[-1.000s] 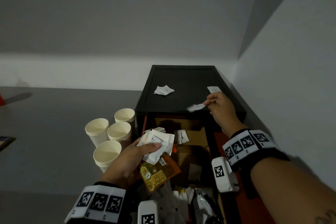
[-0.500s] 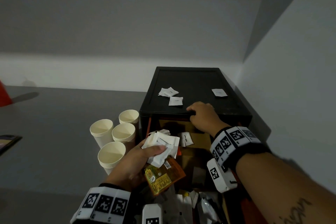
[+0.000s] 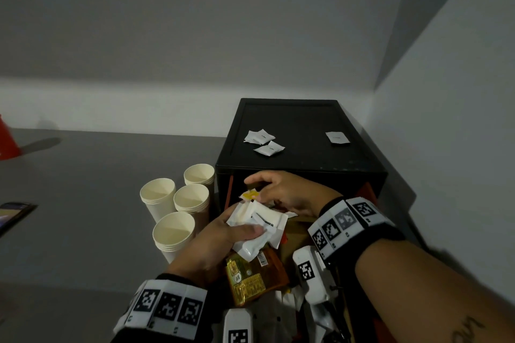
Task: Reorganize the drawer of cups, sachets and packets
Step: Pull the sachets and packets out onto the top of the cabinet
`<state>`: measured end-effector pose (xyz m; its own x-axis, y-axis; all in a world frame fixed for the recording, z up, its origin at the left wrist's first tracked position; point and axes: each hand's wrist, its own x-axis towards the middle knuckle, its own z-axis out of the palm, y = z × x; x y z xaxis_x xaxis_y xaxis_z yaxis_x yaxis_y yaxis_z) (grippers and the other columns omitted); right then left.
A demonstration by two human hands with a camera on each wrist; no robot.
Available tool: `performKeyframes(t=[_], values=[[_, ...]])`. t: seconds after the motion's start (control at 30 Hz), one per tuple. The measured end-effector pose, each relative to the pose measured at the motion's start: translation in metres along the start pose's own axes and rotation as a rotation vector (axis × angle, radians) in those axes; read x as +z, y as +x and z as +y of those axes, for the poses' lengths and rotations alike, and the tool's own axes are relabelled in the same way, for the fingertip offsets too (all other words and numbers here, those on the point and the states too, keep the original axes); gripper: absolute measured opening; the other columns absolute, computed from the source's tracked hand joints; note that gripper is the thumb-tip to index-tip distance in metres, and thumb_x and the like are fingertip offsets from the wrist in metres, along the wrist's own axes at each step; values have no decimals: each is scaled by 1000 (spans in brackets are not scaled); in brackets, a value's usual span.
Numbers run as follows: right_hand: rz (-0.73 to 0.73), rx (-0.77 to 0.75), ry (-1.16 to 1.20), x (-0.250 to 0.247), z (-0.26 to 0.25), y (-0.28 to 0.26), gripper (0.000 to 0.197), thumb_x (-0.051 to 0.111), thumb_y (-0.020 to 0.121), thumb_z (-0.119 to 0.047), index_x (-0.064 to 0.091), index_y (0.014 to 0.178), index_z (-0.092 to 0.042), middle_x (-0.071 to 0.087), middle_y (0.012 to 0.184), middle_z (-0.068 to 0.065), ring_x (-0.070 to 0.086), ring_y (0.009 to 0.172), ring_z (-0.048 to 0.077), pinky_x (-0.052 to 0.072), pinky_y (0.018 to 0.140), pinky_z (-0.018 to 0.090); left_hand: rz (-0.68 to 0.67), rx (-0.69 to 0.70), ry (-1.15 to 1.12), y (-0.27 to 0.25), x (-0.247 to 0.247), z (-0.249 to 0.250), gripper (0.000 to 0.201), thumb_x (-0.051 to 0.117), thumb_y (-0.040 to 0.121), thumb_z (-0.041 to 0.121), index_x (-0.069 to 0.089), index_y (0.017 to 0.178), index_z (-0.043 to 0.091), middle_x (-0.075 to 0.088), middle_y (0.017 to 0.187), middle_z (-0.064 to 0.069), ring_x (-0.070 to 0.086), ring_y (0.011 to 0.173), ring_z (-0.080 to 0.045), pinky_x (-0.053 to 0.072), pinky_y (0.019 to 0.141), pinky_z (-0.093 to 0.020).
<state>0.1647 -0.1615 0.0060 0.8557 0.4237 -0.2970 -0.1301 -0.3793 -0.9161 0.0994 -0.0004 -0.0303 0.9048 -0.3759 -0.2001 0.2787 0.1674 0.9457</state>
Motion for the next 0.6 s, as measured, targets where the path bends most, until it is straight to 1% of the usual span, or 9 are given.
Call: performKeyframes(t=[0.07, 0.2, 0.27, 0.33, 0.4, 0.47, 0.5, 0.53, 0.6], values=[[70, -54, 7, -3, 1, -4, 36, 55, 87, 4, 58, 111, -23, 60, 101, 10, 60, 86, 18, 50, 71, 27, -5, 19, 11, 0, 0, 1, 53, 66, 69, 8, 57, 120, 16, 71, 98, -10, 69, 81, -19, 53, 63, -27], [352, -79, 27, -18, -1, -14, 28, 54, 89, 0, 60, 98, -25, 61, 105, 6, 58, 76, 12, 45, 53, 17, 52, 13, -57, -3, -4, 3, 40, 59, 82, -2, 57, 120, 10, 72, 86, -11, 69, 66, -20, 54, 53, -26], [459, -28, -87, -30, 3, -20, 20, 55, 89, -3, 62, 98, -20, 60, 95, 2, 54, 64, 8, 41, 46, 16, 97, 0, -110, -4, -9, 7, 32, 57, 85, -2, 57, 116, 8, 71, 77, -11, 68, 58, -20, 54, 50, -27], [447, 46, -232, -40, 11, -27, 14, 57, 89, -6, 62, 97, -16, 59, 88, 0, 52, 60, 8, 39, 47, 17, 157, -14, -163, -4, -15, 13, 25, 55, 87, 0, 56, 110, 9, 71, 70, -11, 67, 53, -21, 53, 45, -28], [319, 129, -330, -44, 21, -32, 14, 58, 89, -9, 62, 101, -15, 60, 89, 1, 53, 63, 9, 41, 51, 19, 223, -9, -206, -4, -20, 18, 23, 56, 87, 1, 56, 108, 9, 71, 68, -10, 68, 52, -21, 53, 44, -29], [180, 209, -432, -42, 28, -36, 20, 59, 89, -12, 62, 107, -18, 61, 97, 3, 56, 72, 11, 46, 58, 21, 253, 4, -248, -4, -22, 21, 34, 59, 86, 2, 55, 119, 8, 71, 82, -14, 70, 59, -24, 54, 49, -32], [160, 221, -495, -40, 30, -36, 22, 60, 89, -15, 61, 111, -19, 61, 103, 3, 57, 79, 13, 48, 64, 24, 270, 10, -269, -3, -22, 21, 41, 60, 85, 2, 52, 125, 8, 70, 92, -16, 71, 63, -25, 55, 51, -34], [178, 209, -532, -38, 30, -37, 24, 60, 89, -18, 61, 113, -18, 60, 106, 4, 58, 84, 15, 49, 70, 27, 286, 19, -287, -3, -20, 21, 44, 61, 85, 2, 51, 127, 9, 68, 99, -18, 71, 66, -26, 55, 52, -34], [222, 153, -428, -30, 25, -41, 23, 57, 92, -27, 60, 112, -18, 61, 107, 8, 58, 81, 14, 47, 68, 27, 330, 66, -303, -2, -14, 22, 42, 60, 85, 0, 51, 125, 9, 66, 102, -18, 71, 68, -25, 55, 52, -33]])
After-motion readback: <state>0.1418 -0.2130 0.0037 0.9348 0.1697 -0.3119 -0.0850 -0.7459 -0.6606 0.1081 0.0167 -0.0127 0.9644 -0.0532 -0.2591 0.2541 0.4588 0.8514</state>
